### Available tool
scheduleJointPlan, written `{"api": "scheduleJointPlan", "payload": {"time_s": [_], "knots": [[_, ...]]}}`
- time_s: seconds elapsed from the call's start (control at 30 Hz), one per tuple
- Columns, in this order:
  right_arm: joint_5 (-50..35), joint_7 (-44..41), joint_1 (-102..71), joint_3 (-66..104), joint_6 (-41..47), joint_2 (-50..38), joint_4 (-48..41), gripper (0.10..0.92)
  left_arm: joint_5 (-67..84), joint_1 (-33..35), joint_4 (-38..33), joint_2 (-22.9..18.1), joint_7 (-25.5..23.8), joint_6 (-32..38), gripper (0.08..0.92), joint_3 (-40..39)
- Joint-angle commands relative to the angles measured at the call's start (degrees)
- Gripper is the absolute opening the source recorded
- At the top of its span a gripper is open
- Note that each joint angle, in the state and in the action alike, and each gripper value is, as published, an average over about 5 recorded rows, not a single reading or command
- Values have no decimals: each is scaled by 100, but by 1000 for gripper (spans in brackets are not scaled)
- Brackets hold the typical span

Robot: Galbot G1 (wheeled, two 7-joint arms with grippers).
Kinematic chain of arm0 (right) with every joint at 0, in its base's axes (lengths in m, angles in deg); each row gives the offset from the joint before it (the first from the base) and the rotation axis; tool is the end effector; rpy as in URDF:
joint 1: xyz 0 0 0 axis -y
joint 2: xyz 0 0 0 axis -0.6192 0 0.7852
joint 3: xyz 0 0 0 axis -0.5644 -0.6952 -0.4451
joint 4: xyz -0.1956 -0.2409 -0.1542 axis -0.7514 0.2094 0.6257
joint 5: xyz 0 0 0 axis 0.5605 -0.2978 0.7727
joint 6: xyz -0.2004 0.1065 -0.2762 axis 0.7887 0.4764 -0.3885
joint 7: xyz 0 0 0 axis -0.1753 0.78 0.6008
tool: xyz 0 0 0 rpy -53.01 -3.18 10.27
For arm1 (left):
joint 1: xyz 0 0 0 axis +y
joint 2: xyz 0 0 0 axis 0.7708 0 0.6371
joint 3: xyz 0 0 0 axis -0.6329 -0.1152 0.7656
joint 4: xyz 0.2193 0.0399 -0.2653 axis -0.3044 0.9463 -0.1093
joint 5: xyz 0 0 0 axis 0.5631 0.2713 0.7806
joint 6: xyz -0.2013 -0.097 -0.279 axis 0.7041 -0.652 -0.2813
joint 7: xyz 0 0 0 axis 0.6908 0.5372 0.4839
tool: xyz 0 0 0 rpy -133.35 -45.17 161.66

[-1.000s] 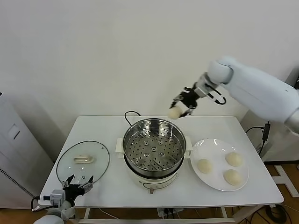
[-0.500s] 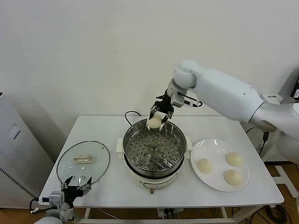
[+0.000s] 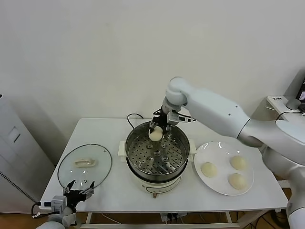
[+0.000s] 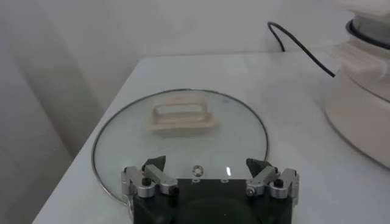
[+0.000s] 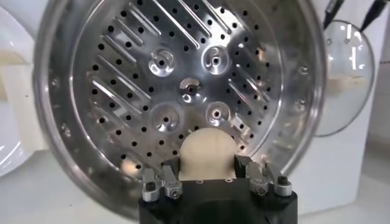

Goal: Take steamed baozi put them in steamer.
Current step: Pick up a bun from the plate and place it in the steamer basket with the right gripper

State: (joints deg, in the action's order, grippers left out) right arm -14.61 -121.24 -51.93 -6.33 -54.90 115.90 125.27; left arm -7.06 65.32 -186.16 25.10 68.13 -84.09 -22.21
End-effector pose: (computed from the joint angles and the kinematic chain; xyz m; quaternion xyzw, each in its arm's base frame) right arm 0.5857 0.1160 -0.0825 -0.6451 0.0879 -0.7534 0.0926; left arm 0.2121 0.1006 -0.3392 -0.0014 -0.9653 -0.0339 0.2591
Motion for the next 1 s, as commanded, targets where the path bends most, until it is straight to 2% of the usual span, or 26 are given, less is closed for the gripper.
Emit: {"api": "scheduleJointPlan", "payload": {"time_s": [0.03,0.33,0.53,0.67,0.8,1.0], "knots": [[600,8,-375,218,-278,150,-81,560,-1,11,14,7,2,2,823,0],[638,-15,-396,286,-278,138,-73,575,-1,19,13,9,4,8,823,-5],[283,-56,-182,219,-278,49,-10,724,-2,16,-15,10,10,5,823,-6],[-713,-234,305,-135,-278,-174,70,808,-2,23,-31,16,17,3,823,5],[-2416,-514,1210,-931,-121,-667,146,822,-11,38,-63,22,20,-4,823,7],[-4350,-714,2385,-2398,1748,-1529,170,823,-32,59,-128,17,19,-14,823,-4]]}}
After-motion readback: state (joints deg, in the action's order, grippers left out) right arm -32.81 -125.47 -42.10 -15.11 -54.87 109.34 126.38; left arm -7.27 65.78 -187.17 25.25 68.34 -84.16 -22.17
